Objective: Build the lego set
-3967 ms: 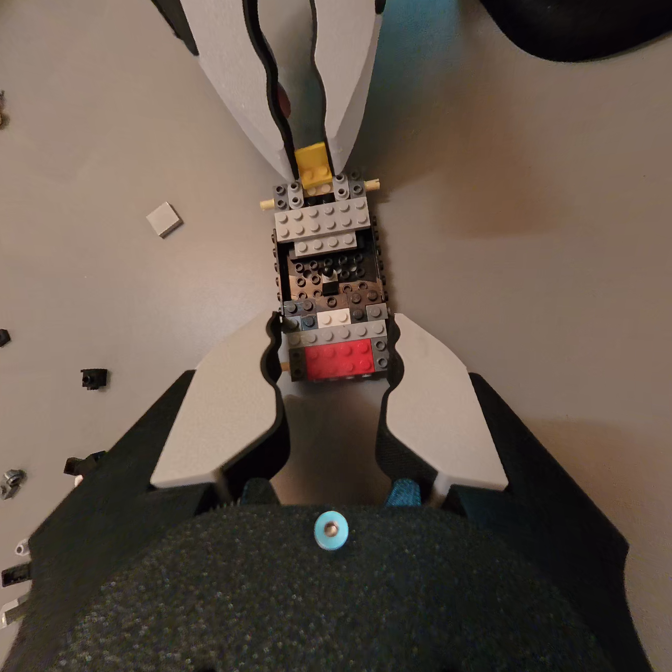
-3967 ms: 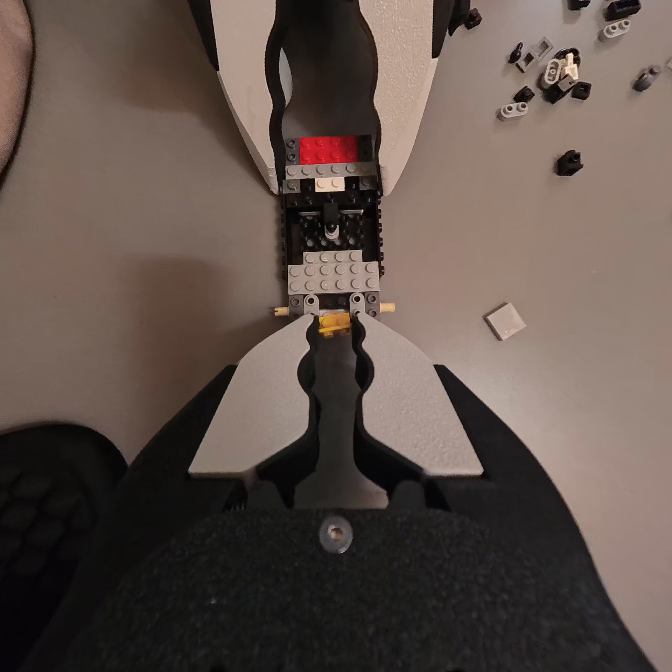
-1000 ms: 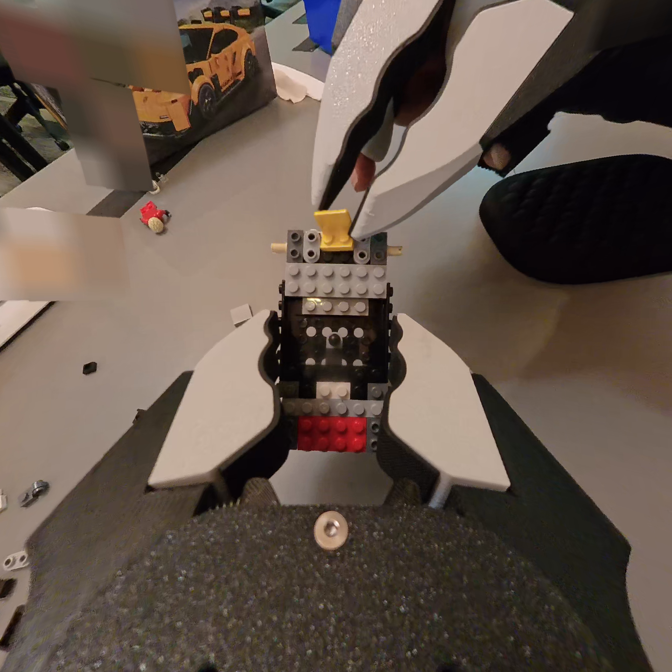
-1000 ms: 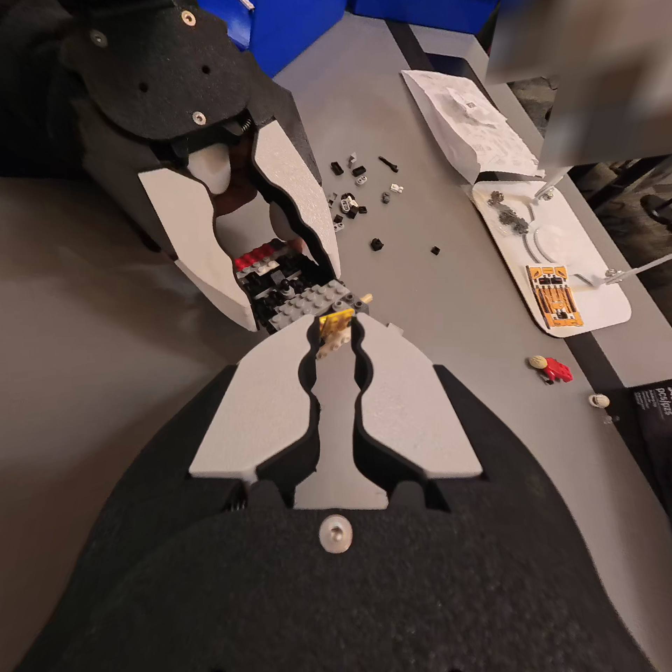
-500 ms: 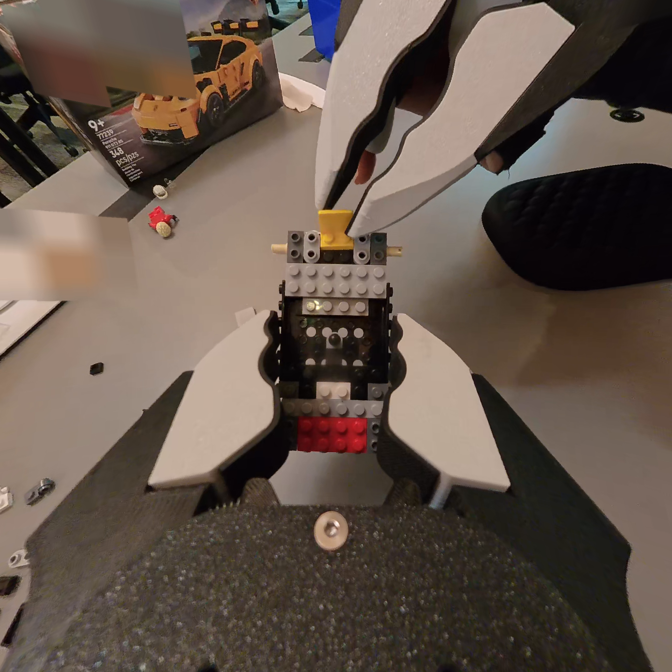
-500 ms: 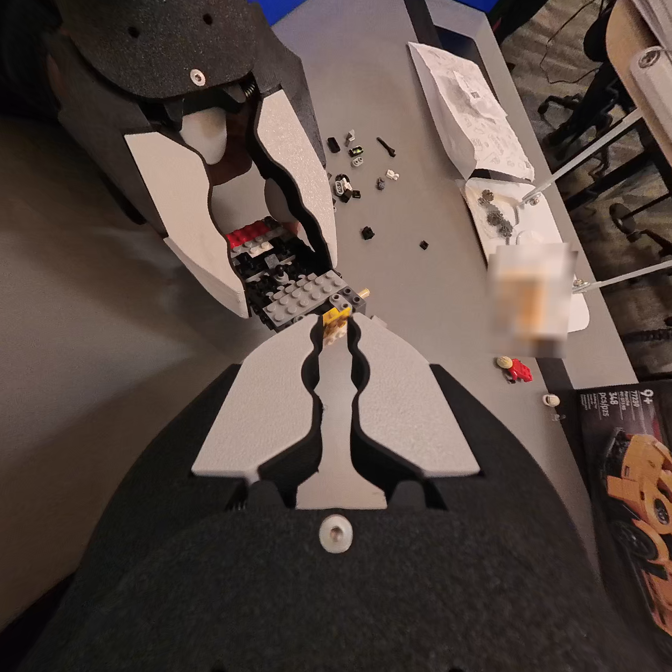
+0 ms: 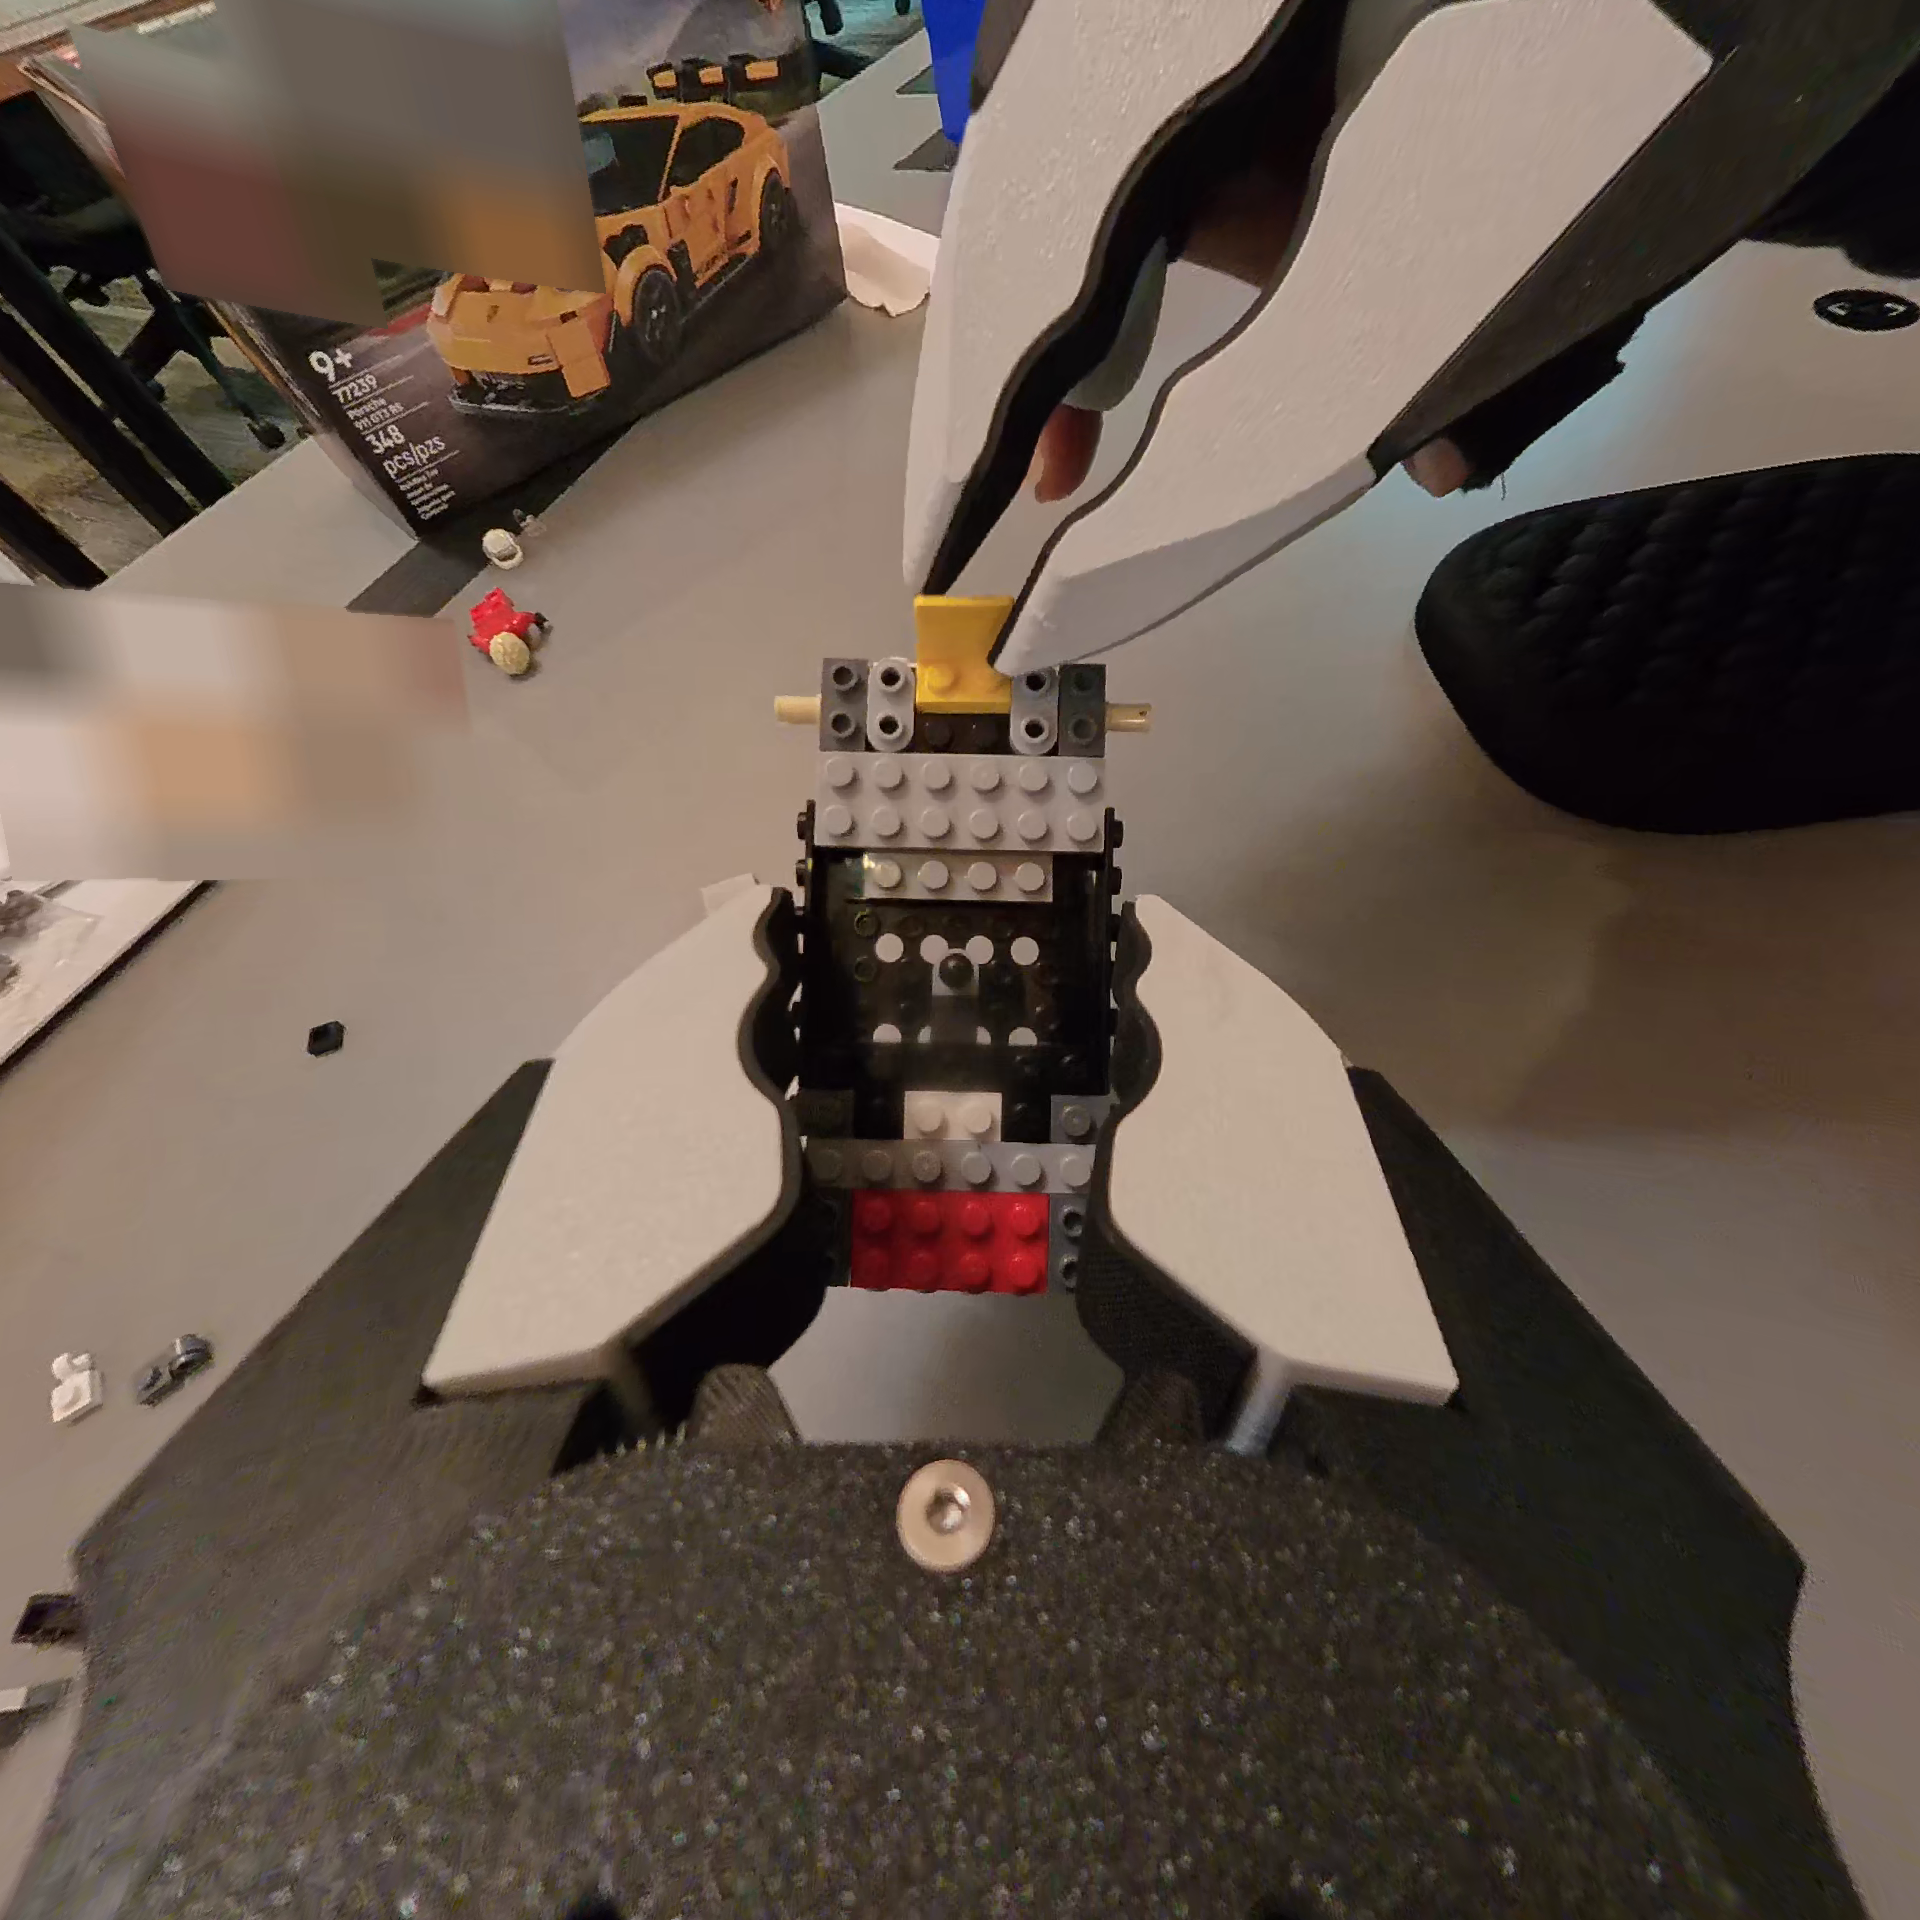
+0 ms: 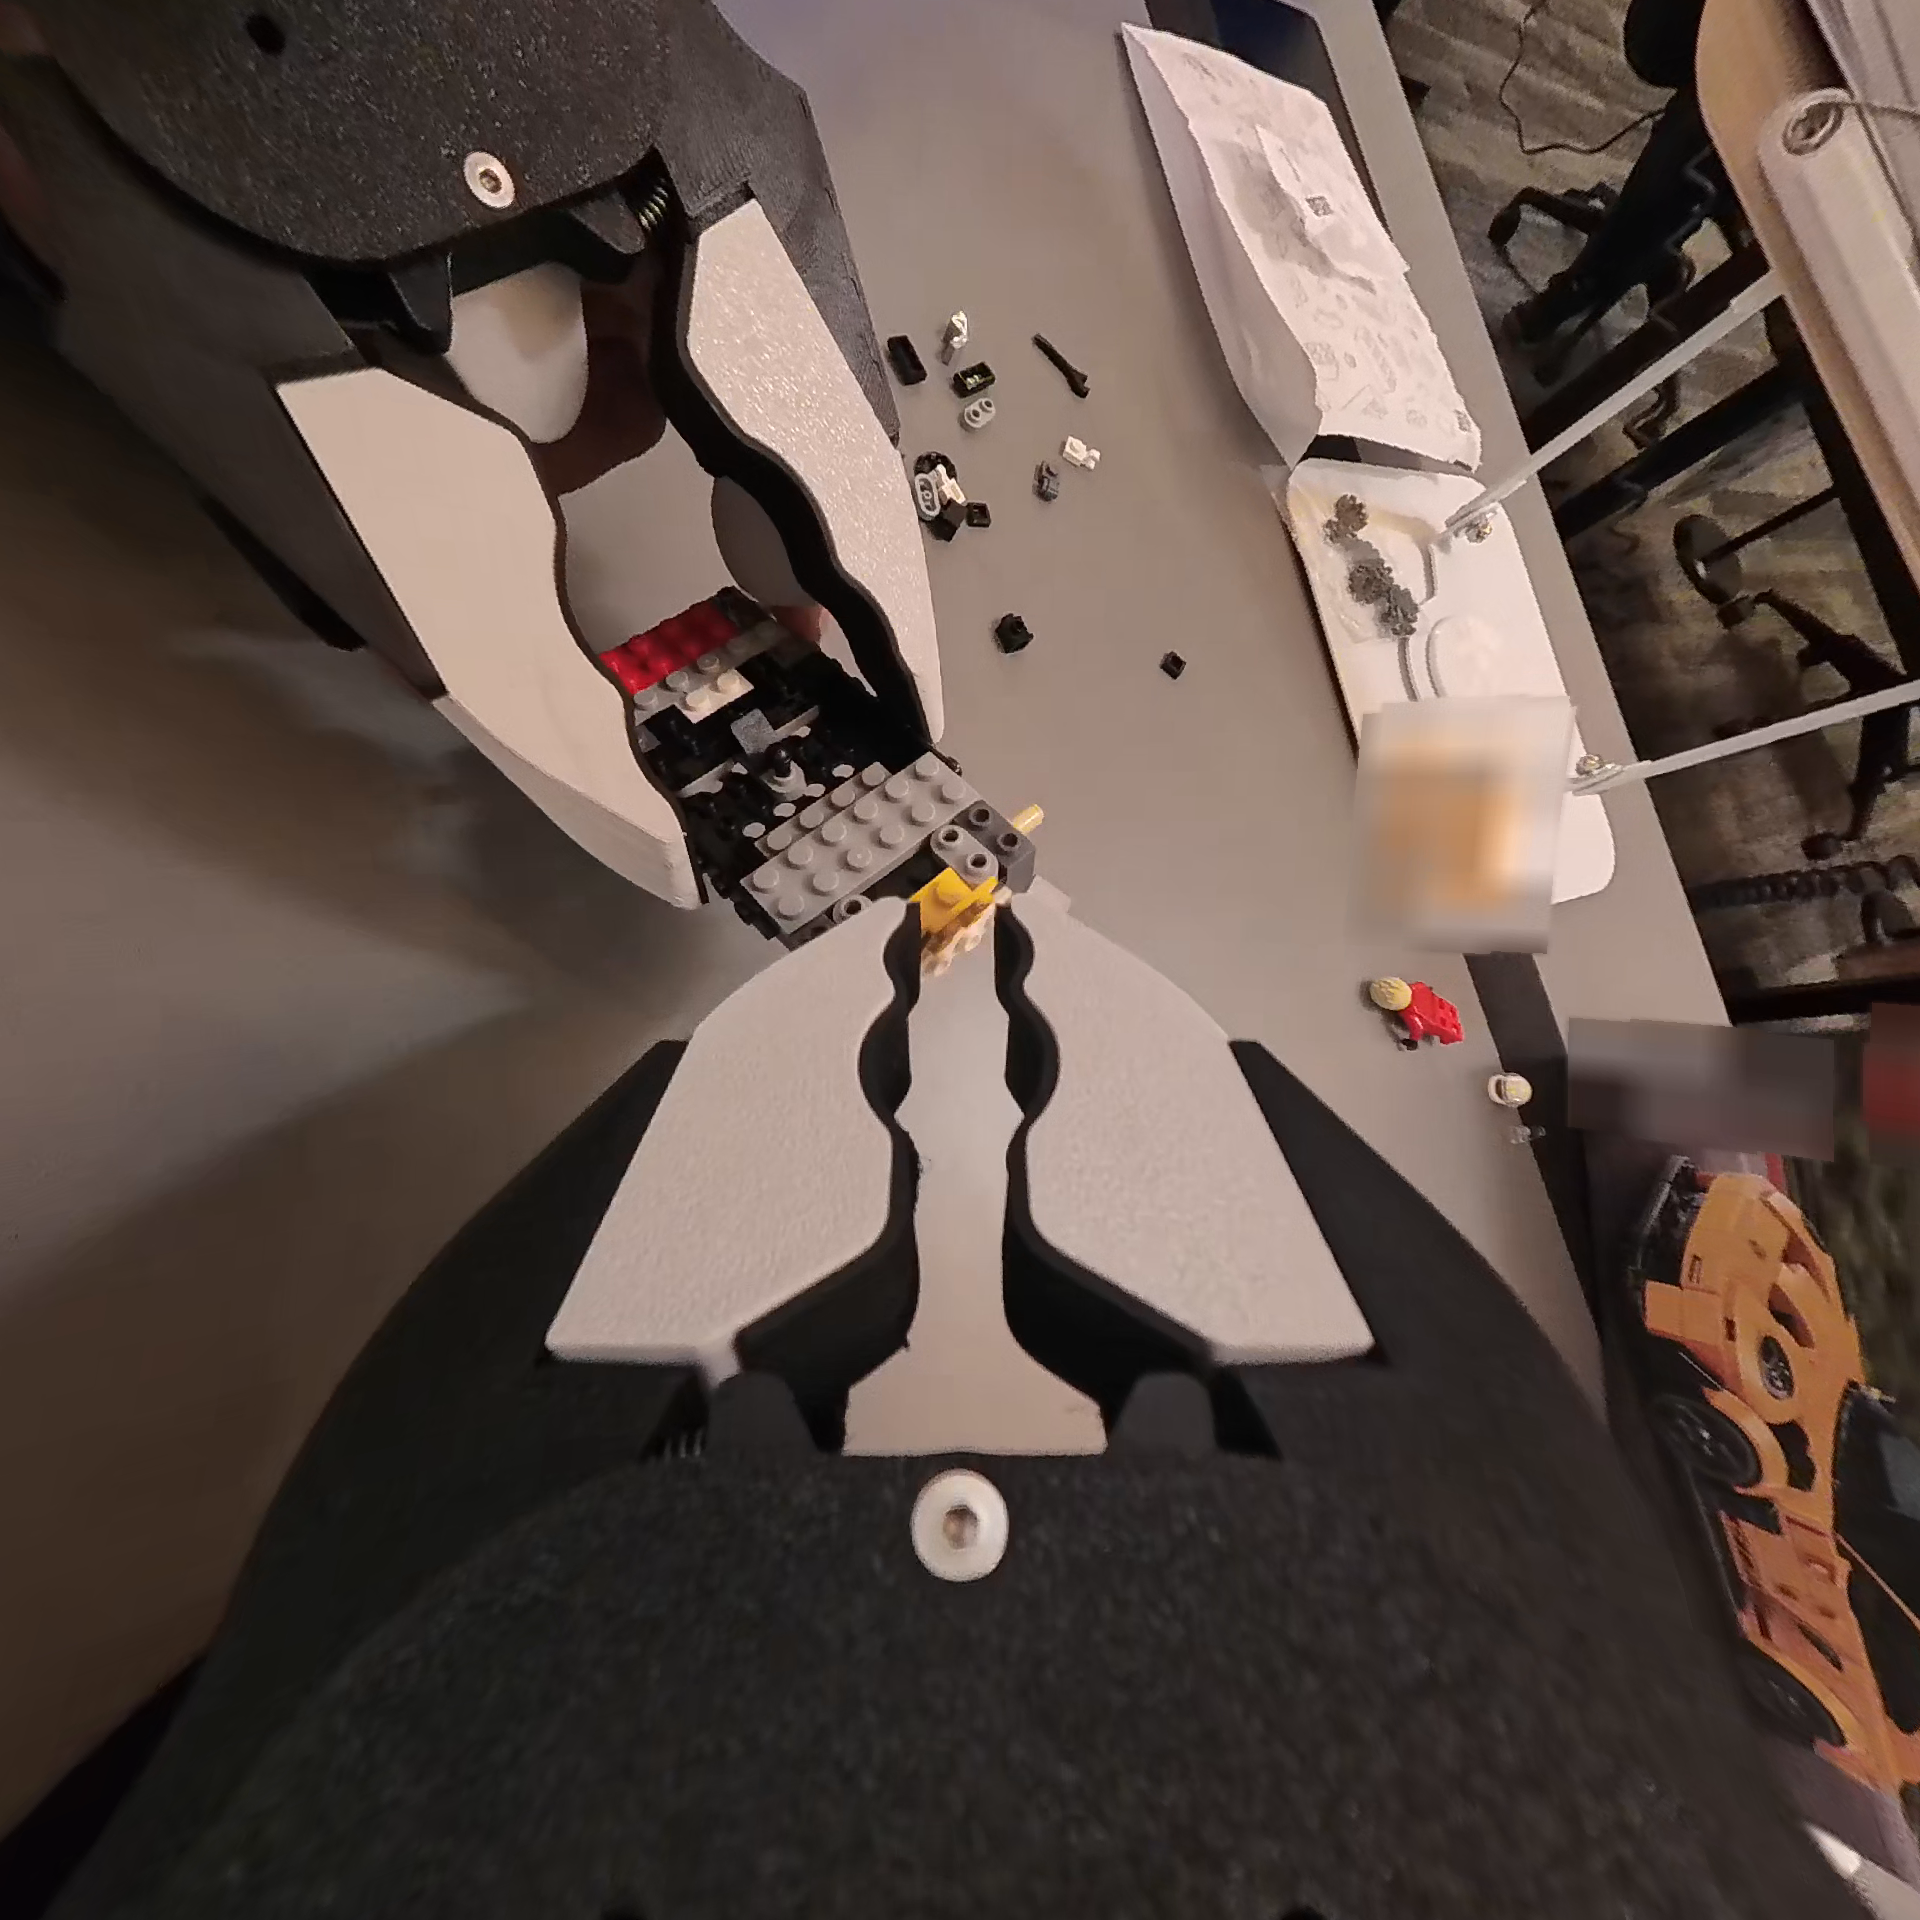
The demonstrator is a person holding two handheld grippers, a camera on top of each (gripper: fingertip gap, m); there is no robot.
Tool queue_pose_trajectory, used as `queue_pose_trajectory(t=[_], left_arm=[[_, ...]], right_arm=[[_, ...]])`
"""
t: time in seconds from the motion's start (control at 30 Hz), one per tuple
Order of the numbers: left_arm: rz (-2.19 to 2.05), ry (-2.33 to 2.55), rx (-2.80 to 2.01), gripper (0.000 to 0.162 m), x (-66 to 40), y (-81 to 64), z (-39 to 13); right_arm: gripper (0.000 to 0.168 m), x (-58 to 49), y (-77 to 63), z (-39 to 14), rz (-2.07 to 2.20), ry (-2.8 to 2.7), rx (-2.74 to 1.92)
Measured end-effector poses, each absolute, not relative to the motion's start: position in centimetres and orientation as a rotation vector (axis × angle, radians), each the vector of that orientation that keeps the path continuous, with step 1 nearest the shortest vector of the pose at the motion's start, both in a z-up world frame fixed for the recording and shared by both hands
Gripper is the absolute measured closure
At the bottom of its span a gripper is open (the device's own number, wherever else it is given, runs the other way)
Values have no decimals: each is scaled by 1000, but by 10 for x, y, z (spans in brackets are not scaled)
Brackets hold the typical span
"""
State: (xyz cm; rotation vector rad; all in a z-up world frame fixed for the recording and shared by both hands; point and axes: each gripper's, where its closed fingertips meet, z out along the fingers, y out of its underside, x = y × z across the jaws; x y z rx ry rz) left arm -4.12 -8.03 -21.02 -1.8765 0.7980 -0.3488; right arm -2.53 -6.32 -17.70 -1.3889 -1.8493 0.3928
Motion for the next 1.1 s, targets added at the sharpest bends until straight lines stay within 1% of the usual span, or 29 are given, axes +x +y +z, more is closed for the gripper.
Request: queue_pose_trajectory(t=[0.27, 0.4, 0.6, 0.67, 0.73, 0.8, 0.87, 0.97, 1.1], left_arm=[[-321, 792, -1875, 104, -43, -80, -209], [-302, 779, -1867, 104, -45, -78, -207], [-275, 754, -1875, 104, -50, -75, -206], [-257, 747, -1884, 104, -52, -74, -207], [-237, 740, -1893, 104, -53, -72, -208], [-221, 732, -1900, 104, -54, -71, -210], [-197, 725, -1894, 104, -54, -71, -209], [-163, 709, -1873, 104, -56, -70, -204], [-108, 692, -1834, 104, -57, -69, -197]], right_arm=[[156, -28, -64, -176, 339, -1845, -1409], [153, -30, -64, -172, 365, -1810, -1423], [140, -26, -57, -160, 663, -1538, -1630], [135, -23, -57, -169, 813, -1383, -1754], [124, -22, -56, -184, 921, -1202, -1876], [120, -26, -58, -190, 1028, -1016, -1934], [121, -31, -55, -186, 1109, -848, -1941], [126, -39, -54, -182, 1190, -721, -1944], [140, -46, -54, -176, 1248, -628, -1919]])
